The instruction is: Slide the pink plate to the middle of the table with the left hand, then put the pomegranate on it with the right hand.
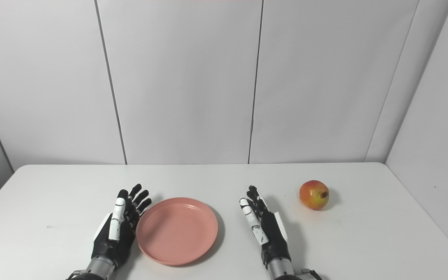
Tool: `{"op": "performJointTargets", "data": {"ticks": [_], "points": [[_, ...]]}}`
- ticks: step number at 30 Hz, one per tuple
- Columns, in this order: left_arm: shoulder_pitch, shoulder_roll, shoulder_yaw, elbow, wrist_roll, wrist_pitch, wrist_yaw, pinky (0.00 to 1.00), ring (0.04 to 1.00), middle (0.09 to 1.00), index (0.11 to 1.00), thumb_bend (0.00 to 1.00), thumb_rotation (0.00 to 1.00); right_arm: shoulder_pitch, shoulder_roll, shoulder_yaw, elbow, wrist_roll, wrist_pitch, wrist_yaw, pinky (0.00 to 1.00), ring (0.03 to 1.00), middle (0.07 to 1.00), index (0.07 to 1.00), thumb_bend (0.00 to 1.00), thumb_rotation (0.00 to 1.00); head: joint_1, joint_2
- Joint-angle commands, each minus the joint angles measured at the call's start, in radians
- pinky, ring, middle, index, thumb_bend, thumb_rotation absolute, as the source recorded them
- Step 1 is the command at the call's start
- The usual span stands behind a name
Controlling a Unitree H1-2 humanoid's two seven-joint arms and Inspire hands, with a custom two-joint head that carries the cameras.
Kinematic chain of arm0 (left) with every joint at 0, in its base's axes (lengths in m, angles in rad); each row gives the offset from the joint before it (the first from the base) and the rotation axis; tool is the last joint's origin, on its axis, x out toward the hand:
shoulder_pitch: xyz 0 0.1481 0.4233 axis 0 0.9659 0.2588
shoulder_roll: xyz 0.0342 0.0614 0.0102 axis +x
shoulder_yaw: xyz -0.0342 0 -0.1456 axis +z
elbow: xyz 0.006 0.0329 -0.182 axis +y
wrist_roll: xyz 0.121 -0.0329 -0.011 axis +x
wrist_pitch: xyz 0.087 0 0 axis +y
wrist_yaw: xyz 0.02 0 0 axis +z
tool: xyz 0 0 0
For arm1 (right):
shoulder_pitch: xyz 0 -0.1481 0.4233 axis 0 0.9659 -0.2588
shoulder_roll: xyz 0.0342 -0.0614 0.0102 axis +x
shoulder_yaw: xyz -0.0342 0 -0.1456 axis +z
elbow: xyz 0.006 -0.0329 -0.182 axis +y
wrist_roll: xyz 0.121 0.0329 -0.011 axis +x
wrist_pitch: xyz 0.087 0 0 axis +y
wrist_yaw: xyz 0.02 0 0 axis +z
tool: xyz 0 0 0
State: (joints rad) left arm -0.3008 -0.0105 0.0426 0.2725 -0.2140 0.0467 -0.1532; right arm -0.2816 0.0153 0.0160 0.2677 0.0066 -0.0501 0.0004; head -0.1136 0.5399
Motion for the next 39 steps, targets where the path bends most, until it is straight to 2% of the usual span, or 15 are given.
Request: {"op": "performJointTargets", "data": {"ticks": [1, 7, 12, 19, 30, 34, 39], "points": [[-0.009, -0.012, -0.013, -0.011, 0.013, -0.030, 0.002, 0.95, 0.962, 0.967, 0.972, 0.60, 1.00, -0.014, -0.006, -0.002, -0.031, 0.011, 0.007, 0.016, 0.94, 0.929, 0.946, 0.946, 0.52, 0.82, 0.010, 0.001], [0.000, -0.042, -0.022, -0.011, 0.038, -0.049, 0.034, 0.92, 0.936, 0.939, 0.939, 0.57, 1.00, -0.010, -0.014, -0.006, -0.040, 0.019, 0.021, 0.020, 0.94, 0.929, 0.943, 0.940, 0.51, 0.81, 0.033, 0.003], [0.001, -0.046, -0.033, -0.015, 0.032, -0.040, 0.022, 0.94, 0.951, 0.954, 0.954, 0.57, 1.00, -0.005, -0.020, -0.005, -0.048, 0.015, 0.022, 0.021, 0.92, 0.923, 0.941, 0.937, 0.52, 0.80, 0.045, 0.006], [0.001, -0.041, -0.050, -0.013, 0.023, -0.036, -0.008, 0.96, 0.971, 0.976, 0.976, 0.59, 1.00, -0.003, -0.028, -0.004, -0.052, 0.017, 0.031, 0.027, 0.95, 0.930, 0.942, 0.941, 0.53, 0.81, 0.051, 0.007], [0.006, -0.042, -0.049, -0.031, 0.008, 0.004, -0.025, 0.96, 0.971, 0.977, 0.980, 0.61, 1.00, -0.004, -0.027, -0.004, -0.054, 0.017, 0.037, 0.030, 0.95, 0.930, 0.942, 0.941, 0.54, 0.81, 0.051, 0.008], [0.000, -0.036, -0.046, -0.013, 0.026, -0.027, -0.018, 0.96, 0.969, 0.973, 0.974, 0.59, 1.00, -0.005, -0.024, -0.006, -0.051, 0.021, 0.032, 0.031, 0.94, 0.926, 0.939, 0.940, 0.53, 0.80, 0.049, 0.010], [-0.023, -0.018, -0.035, 0.057, 0.099, -0.115, 0.037, 0.95, 0.956, 0.957, 0.957, 0.55, 1.00, -0.006, -0.023, -0.007, -0.054, 0.029, 0.039, 0.035, 0.96, 0.933, 0.942, 0.940, 0.53, 0.80, 0.046, 0.012]]}}
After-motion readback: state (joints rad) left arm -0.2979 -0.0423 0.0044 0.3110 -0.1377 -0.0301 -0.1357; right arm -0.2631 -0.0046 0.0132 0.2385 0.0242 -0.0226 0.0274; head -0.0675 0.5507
